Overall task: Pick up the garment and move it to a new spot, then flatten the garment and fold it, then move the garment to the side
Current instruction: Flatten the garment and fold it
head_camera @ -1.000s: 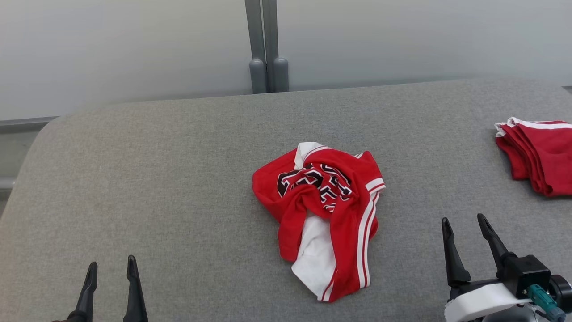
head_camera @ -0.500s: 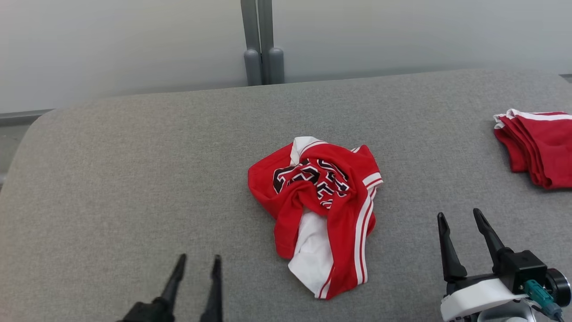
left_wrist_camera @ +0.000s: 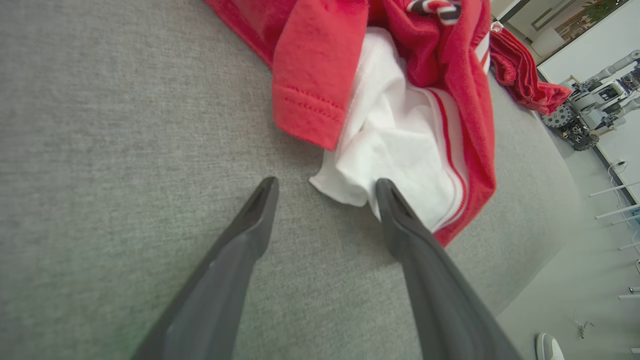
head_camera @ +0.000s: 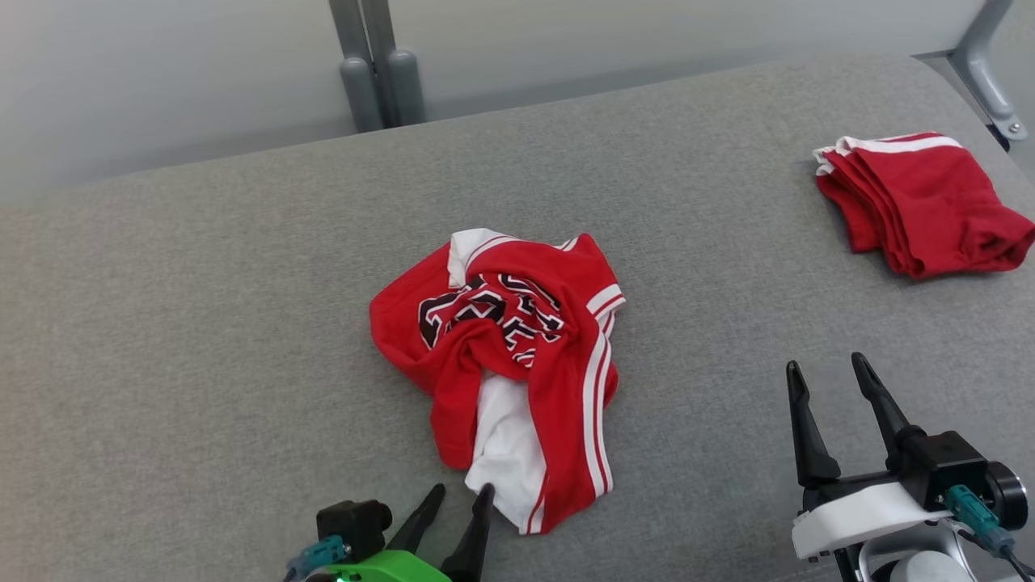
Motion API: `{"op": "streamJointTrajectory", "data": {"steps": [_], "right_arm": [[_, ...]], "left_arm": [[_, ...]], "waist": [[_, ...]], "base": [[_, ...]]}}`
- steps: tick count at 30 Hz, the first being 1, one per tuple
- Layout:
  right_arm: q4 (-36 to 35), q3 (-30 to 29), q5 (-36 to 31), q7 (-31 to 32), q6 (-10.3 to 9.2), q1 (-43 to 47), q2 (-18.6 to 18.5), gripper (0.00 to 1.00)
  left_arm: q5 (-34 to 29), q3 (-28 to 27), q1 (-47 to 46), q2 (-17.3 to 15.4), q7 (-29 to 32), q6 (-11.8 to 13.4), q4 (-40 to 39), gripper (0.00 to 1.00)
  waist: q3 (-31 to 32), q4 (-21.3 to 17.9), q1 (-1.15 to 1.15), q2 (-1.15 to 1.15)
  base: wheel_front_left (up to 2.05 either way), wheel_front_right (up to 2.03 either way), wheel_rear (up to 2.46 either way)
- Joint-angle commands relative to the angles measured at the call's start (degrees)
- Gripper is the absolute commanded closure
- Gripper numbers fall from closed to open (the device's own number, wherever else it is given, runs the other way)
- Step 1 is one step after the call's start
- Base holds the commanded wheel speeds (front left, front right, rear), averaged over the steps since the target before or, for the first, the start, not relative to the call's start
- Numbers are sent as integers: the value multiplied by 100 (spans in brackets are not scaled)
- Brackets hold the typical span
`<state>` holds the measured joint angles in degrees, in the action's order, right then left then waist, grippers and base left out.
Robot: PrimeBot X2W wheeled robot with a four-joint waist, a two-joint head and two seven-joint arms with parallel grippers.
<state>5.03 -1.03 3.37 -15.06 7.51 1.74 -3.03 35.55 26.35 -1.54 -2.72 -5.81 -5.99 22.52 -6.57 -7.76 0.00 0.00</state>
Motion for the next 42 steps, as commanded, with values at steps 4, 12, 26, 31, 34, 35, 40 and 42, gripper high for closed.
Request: {"op": "streamJointTrajectory", "data": {"steps": [4,12,26,31,34,35,40,42], "right_arm": [[-8,-28,46,-15,-4,-119,-1,0],[35,-79,89,-15,-4,-106,8,0],[97,31,177,-15,-4,-120,7,0],[150,180,218,-15,-4,-180,7,0],[185,264,232,-15,-4,-210,6,0],[195,300,236,-15,-4,-226,8,0],[227,450,311,-15,-4,-354,8,0],[246,484,375,-15,-4,-411,9,0]], "left_arm": [[433,160,-313,-26,66,-57,294,15],[1363,584,-529,-37,147,-159,-693,100],[1738,-40,-1563,-45,207,642,-4381,100],[1474,15,-2370,-31,370,983,-4233,100],[1341,121,-2834,-26,298,1158,-3833,100],[1269,175,-2968,-24,247,1201,-3704,100],[1620,774,-3505,-29,-127,1563,-2816,100],[1730,1161,-3655,-30,-271,1676,-2397,100]], "waist": [[-287,-399,0,0],[-313,-353,0,0],[-175,-66,0,0],[-132,-178,0,0],[-136,-316,0,0],[-150,-368,0,0],[-400,-714,0,0],[-536,-833,0,0]], "base": [[0,0,0],[0,0,0],[0,0,0],[0,0,0],[0,0,0],[0,0,0],[0,0,0],[0,0,0]]}}
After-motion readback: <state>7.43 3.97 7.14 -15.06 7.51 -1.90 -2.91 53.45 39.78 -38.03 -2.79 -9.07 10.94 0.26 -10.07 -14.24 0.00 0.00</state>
